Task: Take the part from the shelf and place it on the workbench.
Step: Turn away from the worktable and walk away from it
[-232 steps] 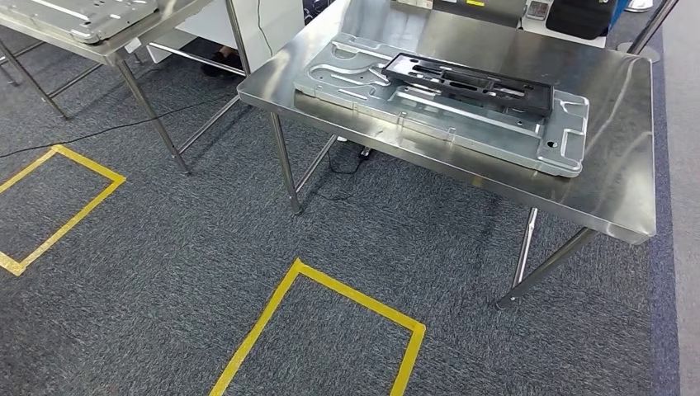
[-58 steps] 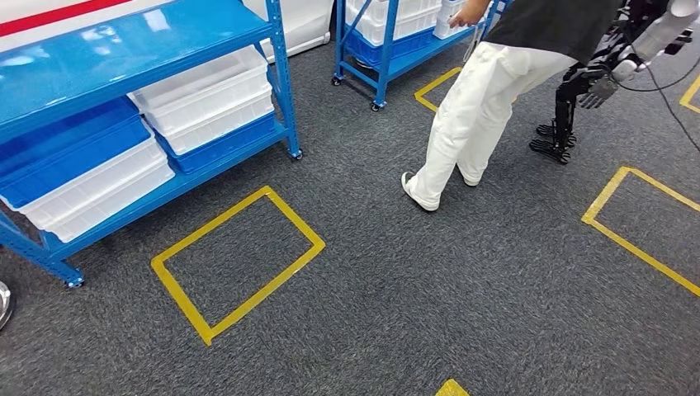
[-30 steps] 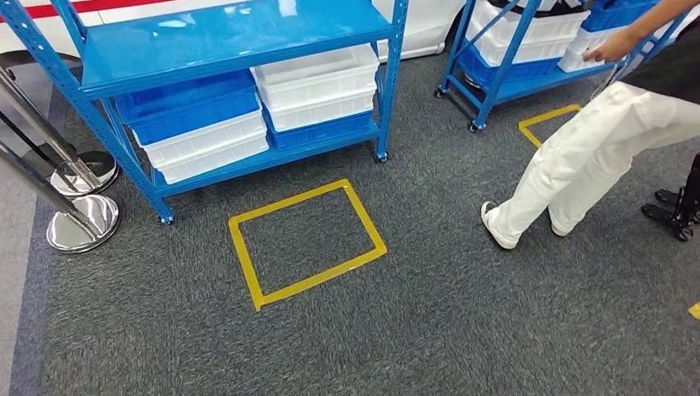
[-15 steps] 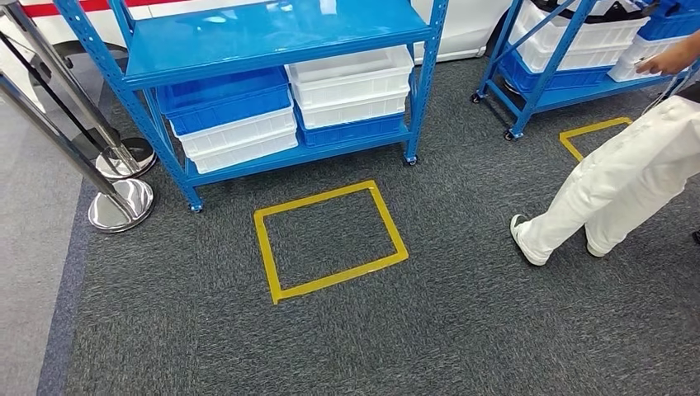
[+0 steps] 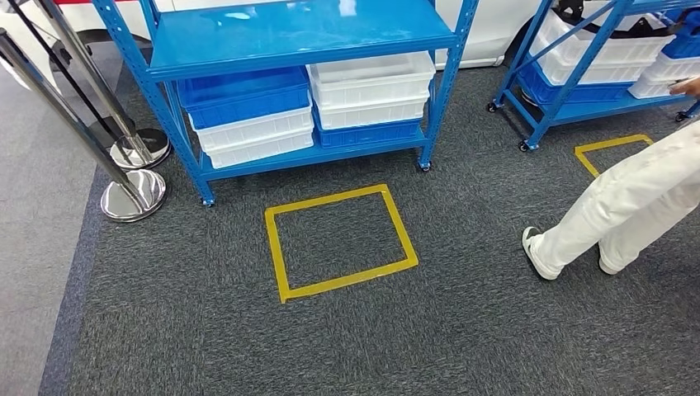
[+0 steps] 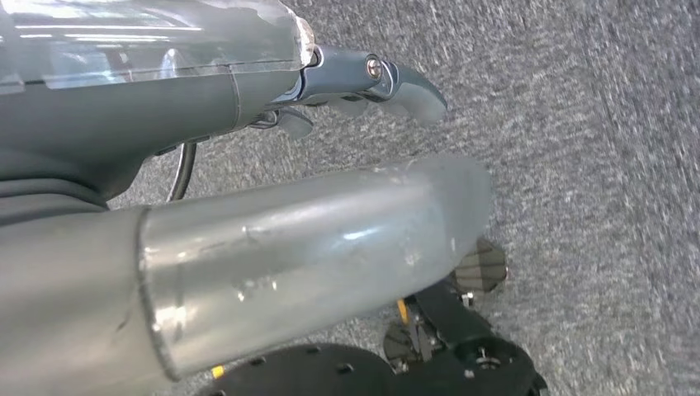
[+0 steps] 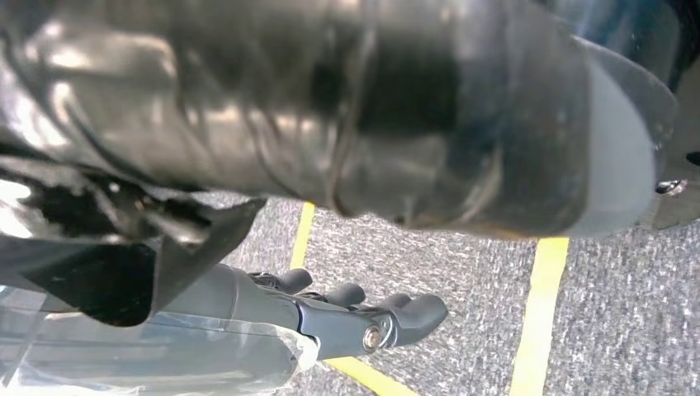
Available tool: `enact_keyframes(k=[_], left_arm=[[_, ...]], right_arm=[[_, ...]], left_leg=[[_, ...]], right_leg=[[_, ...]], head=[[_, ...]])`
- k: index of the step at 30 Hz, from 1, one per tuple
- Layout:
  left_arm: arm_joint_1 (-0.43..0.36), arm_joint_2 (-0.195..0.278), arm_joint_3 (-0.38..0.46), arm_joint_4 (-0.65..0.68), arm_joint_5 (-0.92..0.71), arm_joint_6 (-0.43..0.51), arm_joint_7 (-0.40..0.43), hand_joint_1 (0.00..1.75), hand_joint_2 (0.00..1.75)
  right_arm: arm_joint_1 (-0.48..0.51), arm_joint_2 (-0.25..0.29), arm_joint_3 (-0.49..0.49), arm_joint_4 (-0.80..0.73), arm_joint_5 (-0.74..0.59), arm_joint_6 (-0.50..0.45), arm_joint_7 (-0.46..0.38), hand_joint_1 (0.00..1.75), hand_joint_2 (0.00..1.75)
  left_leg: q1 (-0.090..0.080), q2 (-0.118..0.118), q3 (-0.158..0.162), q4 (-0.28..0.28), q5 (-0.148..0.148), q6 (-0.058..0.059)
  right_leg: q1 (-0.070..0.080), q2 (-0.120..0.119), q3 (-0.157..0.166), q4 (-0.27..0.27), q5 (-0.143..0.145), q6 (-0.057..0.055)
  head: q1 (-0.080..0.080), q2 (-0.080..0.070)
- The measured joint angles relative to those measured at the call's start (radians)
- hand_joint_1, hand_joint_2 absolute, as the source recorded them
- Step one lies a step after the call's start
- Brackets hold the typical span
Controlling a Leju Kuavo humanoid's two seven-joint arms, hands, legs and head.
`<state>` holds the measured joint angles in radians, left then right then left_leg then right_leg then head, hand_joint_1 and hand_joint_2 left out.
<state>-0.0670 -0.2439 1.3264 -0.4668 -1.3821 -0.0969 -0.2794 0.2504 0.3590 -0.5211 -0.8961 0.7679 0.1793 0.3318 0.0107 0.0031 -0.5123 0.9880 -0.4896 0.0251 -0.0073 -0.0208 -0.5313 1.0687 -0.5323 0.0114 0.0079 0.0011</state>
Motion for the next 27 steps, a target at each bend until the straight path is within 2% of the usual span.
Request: enact_keyframes(k=[1, 3, 4, 5, 6, 8, 9, 11, 12, 14, 15, 16, 18, 19, 20, 21, 22, 23, 24, 25, 26, 27], left_arm=[[0.000, 0.000, 0.000, 0.000, 0.000, 0.000, 0.000, 0.00, 0.00], [-0.001, 0.000, 0.000, -0.001, 0.000, 0.000, 0.000, 0.00, 0.00], [-0.001, 0.000, 0.000, -0.001, 0.000, 0.000, 0.000, 0.00, 0.00], [0.000, 0.000, 0.000, -0.001, 0.000, 0.000, 0.000, 0.00, 0.00], [0.001, -0.001, 0.000, -0.001, 0.000, 0.000, 0.000, 0.00, 0.00], [0.002, -0.003, 0.000, -0.001, 0.000, -0.001, 0.000, 0.00, 0.00], [0.001, -0.004, 0.000, -0.001, 0.000, -0.001, 0.000, 0.00, 0.00], [-0.001, -0.006, 0.000, -0.001, 0.000, -0.001, 0.000, 0.00, 0.00], [-0.002, -0.006, 0.000, -0.001, 0.000, -0.001, 0.000, 0.00, 0.00], [-0.002, -0.005, 0.000, -0.002, 0.000, -0.001, -0.001, 0.00, 0.00], [-0.003, -0.005, 0.000, -0.002, 0.000, -0.001, -0.001, 0.00, 0.00], [-0.004, -0.005, 0.000, -0.002, 0.000, -0.001, -0.001, 0.00, 0.00], [-0.005, -0.006, 0.000, -0.002, 0.000, -0.001, -0.001, 0.00, 0.00], [-0.004, -0.006, 0.000, -0.002, 0.000, -0.001, -0.001, 0.00, 0.00], [-0.002, -0.006, 0.000, -0.002, 0.000, -0.001, -0.001, 0.00, 0.00], [0.001, -0.006, 0.000, -0.003, 0.000, -0.001, -0.001, 0.00, 0.00], [0.002, -0.006, 0.000, -0.003, 0.000, -0.001, -0.001, 0.00, 0.00], [0.004, -0.006, 0.000, -0.004, 0.000, -0.001, -0.001, 0.00, 0.00], [0.005, -0.006, 0.000, -0.004, 0.000, -0.001, -0.001, 0.00, 0.00], [0.005, -0.006, 0.000, -0.004, 0.000, -0.001, -0.001, 0.00, 0.00], [0.005, -0.006, 0.000, -0.005, 0.000, -0.001, -0.001, 0.00, 0.00], [0.003, -0.006, 0.000, -0.005, 0.000, -0.001, -0.001, 0.00, 0.00]], right_arm=[[0.000, 0.000, 0.000, 0.000, 0.000, 0.000, 0.000, 0.00, 0.00], [0.000, -0.001, 0.000, 0.000, 0.000, 0.000, 0.000, 0.00, 0.00], [0.001, -0.001, 0.000, 0.000, 0.000, 0.000, 0.000, 0.00, 0.00], [0.002, -0.001, 0.000, 0.000, 0.000, 0.000, 0.000, 0.00, 0.00], [0.004, -0.001, 0.000, 0.000, 0.000, 0.000, 0.000, 0.00, 0.00], [0.006, -0.002, -0.001, 0.000, 0.000, 0.000, 0.000, 0.00, 0.00], [0.006, -0.002, -0.001, 0.000, 0.000, 0.000, 0.000, 0.00, 0.00], [0.005, -0.002, -0.002, 0.000, 0.000, 0.000, 0.000, 0.00, 0.00], [0.005, -0.002, -0.002, 0.000, 0.000, 0.000, 0.000, 0.00, 0.00], [0.007, -0.002, -0.002, 0.000, 0.000, 0.000, 0.000, 0.00, 0.00], [0.009, -0.002, -0.002, 0.000, 0.000, 0.000, 0.000, 0.00, 0.00], [0.009, -0.002, -0.003, 0.000, 0.000, 0.000, 0.000, 0.00, 0.00], [0.007, -0.002, -0.003, 0.000, 0.000, 0.000, 0.000, 0.00, 0.00], [0.007, -0.002, -0.003, 0.000, 0.000, 0.000, 0.000, 0.00, 0.00], [0.008, -0.002, -0.003, 0.000, 0.000, 0.000, 0.000, 0.00, 0.00], [0.008, -0.002, -0.003, 0.000, 0.000, 0.000, 0.000, 0.00, 0.00], [0.009, -0.002, -0.003, 0.000, 0.000, 0.000, 0.000, 0.00, 0.00], [0.010, -0.002, -0.003, 0.000, 0.000, 0.000, 0.000, 0.00, 0.00], [0.010, -0.002, -0.003, 0.000, 0.000, 0.000, 0.000, 0.00, 0.00], [0.009, -0.002, -0.003, 0.000, 0.000, 0.000, 0.000, 0.00, 0.00], [0.008, -0.002, -0.003, 0.000, 0.000, 0.000, 0.000, 0.00, 0.00], [0.007, -0.002, -0.003, 0.000, 0.000, 0.000, 0.000, 0.00, 0.00]], left_leg=[[0.001, -0.001, 0.005, -0.001, 0.000, 0.004], [-0.001, -0.003, 0.009, -0.001, -0.006, 0.009], [-0.002, -0.005, 0.013, -0.001, -0.010, 0.010], [-0.002, -0.008, 0.019, 0.000, -0.016, 0.009], [-0.003, -0.011, 0.028, 0.000, -0.022, 0.008], [-0.003, -0.015, 0.049, -0.001, -0.037, 0.003], [-0.003, -0.017, 0.055, -0.001, -0.044, -0.001], [-0.004, -0.019, 0.062, 0.002, -0.054, -0.013], [-0.005, -0.020, 0.066, 0.004, -0.056, -0.021], [-0.005, -0.018, 0.070, 0.026, -0.062, -0.031], [-0.004, -0.016, 0.058, 0.056, -0.070, -0.036], [-0.002, -0.013, 0.031, 0.106, -0.088, -0.040], [0.001, -0.011, -0.048, 0.231, -0.140, -0.049], [0.001, -0.011, -0.084, 0.276, -0.162, -0.052], [0.002, -0.010, -0.108, 0.291, -0.166, -0.053], [0.002, -0.010, -0.116, 0.273, -0.148, -0.053], [0.002, -0.009, -0.109, 0.223, -0.108, -0.052], [0.001, -0.007, -0.095, 0.158, -0.054, -0.048], [-0.001, -0.004, -0.083, 0.103, -0.019, -0.044], [-0.004, -0.001, -0.075, 0.066, 0.003, -0.038], [-0.006, 0.002, -0.072, 0.051, 0.007, -0.032], [-0.009, 0.002, -0.072, 0.052, -0.003, -0.028]], right_leg=[[-0.002, 0.006, -0.026, 0.049, -0.026, 0.004], [-0.003, 0.013, -0.102, 0.175, -0.078, 0.009], [-0.004, 0.014, -0.134, 0.218, -0.086, 0.010], [-0.004, 0.015, -0.152, 0.228, -0.074, 0.010], [-0.004, 0.015, -0.150, 0.201, -0.043, 0.008], [-0.002, 0.018, -0.109, 0.075, 0.044, 0.000], [0.002, 0.019, -0.091, 0.021, 0.062, -0.006], [0.008, 0.023, -0.076, -0.027, 0.067, -0.020], [0.010, 0.023, -0.074, -0.030, 0.060, -0.027], [0.005, 0.021, -0.056, -0.038, 0.066, -0.039], [0.003, 0.019, -0.045, -0.041, 0.062, -0.046], [0.001, 0.018, -0.036, -0.044, 0.059, -0.051], [0.002, 0.016, -0.025, -0.045, 0.047, -0.057], [0.002, 0.016, -0.019, -0.045, 0.040, -0.057], [0.002, 0.017, -0.010, -0.045, 0.032, -0.056], [0.002, 0.017, 0.001, -0.045, 0.024, -0.054], [0.001, 0.017, 0.014, -0.045, 0.015, -0.052], [0.001, 0.017, 0.026, -0.045, 0.005, -0.048], [0.002, 0.017, 0.036, -0.045, -0.004, -0.044], [0.003, 0.016, 0.042, -0.044, -0.012, -0.038], [0.004, 0.016, 0.045, -0.043, -0.018, -0.033], [0.005, 0.017, 0.046, -0.043, -0.021, -0.029]], head=[[0.000, 0.000], [0.000, 0.000], [0.000, 0.000], [0.000, 0.000], [0.000, 0.000], [0.000, 0.000], [0.001, 0.000], [0.001, 0.000], [0.001, 0.000], [0.001, 0.000], [0.001, 0.000], [0.001, 0.000], [0.001, 0.000], [0.001, 0.000], [0.001, 0.000], [0.001, 0.000], [0.001, 0.000], [0.001, 0.000], [0.001, 0.000], [0.001, 0.000], [0.001, 0.000], [0.001, 0.000]])
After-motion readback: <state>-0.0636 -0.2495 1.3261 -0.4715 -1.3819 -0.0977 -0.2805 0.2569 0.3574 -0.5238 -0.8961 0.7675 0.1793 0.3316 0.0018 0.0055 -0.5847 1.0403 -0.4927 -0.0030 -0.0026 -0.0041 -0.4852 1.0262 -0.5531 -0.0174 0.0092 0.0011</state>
